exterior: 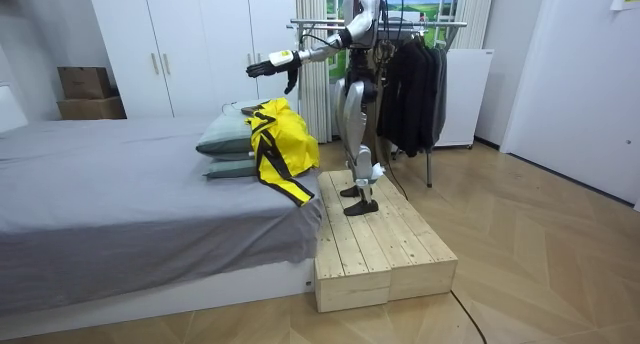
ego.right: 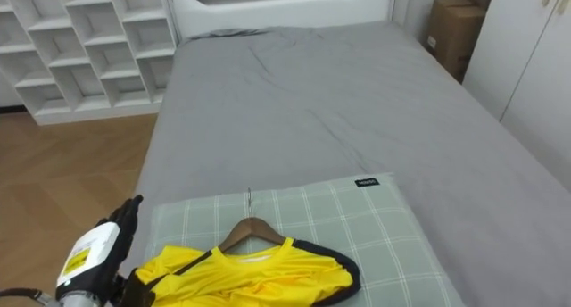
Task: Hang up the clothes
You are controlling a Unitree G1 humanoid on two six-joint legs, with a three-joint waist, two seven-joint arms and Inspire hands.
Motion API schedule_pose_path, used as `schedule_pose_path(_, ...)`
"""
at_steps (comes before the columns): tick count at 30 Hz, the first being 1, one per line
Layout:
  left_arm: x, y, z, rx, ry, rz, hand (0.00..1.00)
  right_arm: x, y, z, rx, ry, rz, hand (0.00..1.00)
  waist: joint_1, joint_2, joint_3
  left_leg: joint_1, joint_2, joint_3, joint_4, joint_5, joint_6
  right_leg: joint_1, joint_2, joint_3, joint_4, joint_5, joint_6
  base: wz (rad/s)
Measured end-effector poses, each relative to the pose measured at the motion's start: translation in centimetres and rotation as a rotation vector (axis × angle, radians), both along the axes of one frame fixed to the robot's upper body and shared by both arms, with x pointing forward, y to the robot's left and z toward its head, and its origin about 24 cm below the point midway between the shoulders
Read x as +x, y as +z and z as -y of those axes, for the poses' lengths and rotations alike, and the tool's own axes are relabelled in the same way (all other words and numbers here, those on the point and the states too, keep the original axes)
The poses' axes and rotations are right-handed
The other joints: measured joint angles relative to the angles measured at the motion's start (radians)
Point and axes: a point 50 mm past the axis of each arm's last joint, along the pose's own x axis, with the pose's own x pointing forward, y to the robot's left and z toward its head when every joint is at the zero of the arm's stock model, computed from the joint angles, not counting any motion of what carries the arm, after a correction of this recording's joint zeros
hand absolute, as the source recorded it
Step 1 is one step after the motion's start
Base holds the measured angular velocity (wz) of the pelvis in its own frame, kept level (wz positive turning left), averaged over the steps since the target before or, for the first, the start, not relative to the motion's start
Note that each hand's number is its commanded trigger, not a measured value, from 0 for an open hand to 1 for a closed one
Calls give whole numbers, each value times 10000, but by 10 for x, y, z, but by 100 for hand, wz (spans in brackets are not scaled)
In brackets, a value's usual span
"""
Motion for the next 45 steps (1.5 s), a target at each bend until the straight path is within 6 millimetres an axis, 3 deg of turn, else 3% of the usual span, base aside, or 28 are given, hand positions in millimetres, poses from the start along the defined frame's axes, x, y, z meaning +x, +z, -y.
schedule_pose_path(3, 2, -2, 1, 124, -122, -209, 0, 6, 0, 1, -83, 3, 169, 0, -85, 27, 11, -110, 8, 9, 70, 3, -2, -138, 10, 28, 19, 15, -25, 0)
schedule_pose_path(12, 34, 15, 7, 98, -436, 272, 0, 27, 0, -1, -452, 567, 567, 0, -96, 84, 26, -812, 54, 70, 368, 3, -2, -823, 16, 31, 304, 18, -30, 0)
schedule_pose_path(17, 54, 26, 6, -104, -240, 505, 0, 44, 1, 1, -753, 388, 1172, 0, -97, 260, 58, -1508, 100, 122, 713, 5, 0, -1516, 30, 64, 521, 23, -37, -2)
schedule_pose_path(21, 63, 32, 1, -282, -34, 764, 0, 48, 1, 0, -799, 230, 1428, 0, -86, 256, 65, -1624, 166, 249, 698, 5, 0, -1669, 57, 96, 525, 60, -84, -8)
schedule_pose_path(28, 87, 51, -1, -1000, 163, 1267, 0, 73, 4, -4, -656, -348, 2405, 0, -121, 187, 214, -2153, 222, 467, 760, 47, 21, -2415, 52, 256, 839, 70, -89, -10)
schedule_pose_path(35, 102, 66, 1, -1768, 415, 1608, 0, 106, 7, -16, -415, -256, 3422, 0, -315, 188, 289, -2886, 264, 477, 1033, 49, 26, -3083, 59, 308, 969, 120, -71, 0)
schedule_pose_path(38, 107, 72, 5, -1809, 226, 1721, 0, 114, 8, -17, -437, -166, 3653, 0, -316, 203, 374, -3070, 274, 485, 1091, 49, 26, -3262, 55, 292, 1032, 120, -71, 0)
schedule_pose_path(40, 108, 74, 5, -1824, 155, 1676, 0, 119, 9, -19, -415, 25, 3736, 0, -309, 198, 386, -3214, 296, 517, 1083, 49, 26, -3438, 20, 288, 1071, 121, -72, -5)
schedule_pose_path(41, 109, 73, 4, -1699, 50, 1428, 0, 122, 10, -19, -393, 128, 3796, 0, -315, 171, 455, -3224, 314, 547, 1079, 49, 26, -3472, 24, 296, 1102, 121, -72, -8)
schedule_pose_path(45, 110, 68, 4, -1431, -212, 721, 0, 137, 14, -23, -350, 598, 4075, 0, -369, 213, 492, -3604, 357, 609, 1168, 50, 25, -3908, 27, 258, 1277, 121, -72, -5)
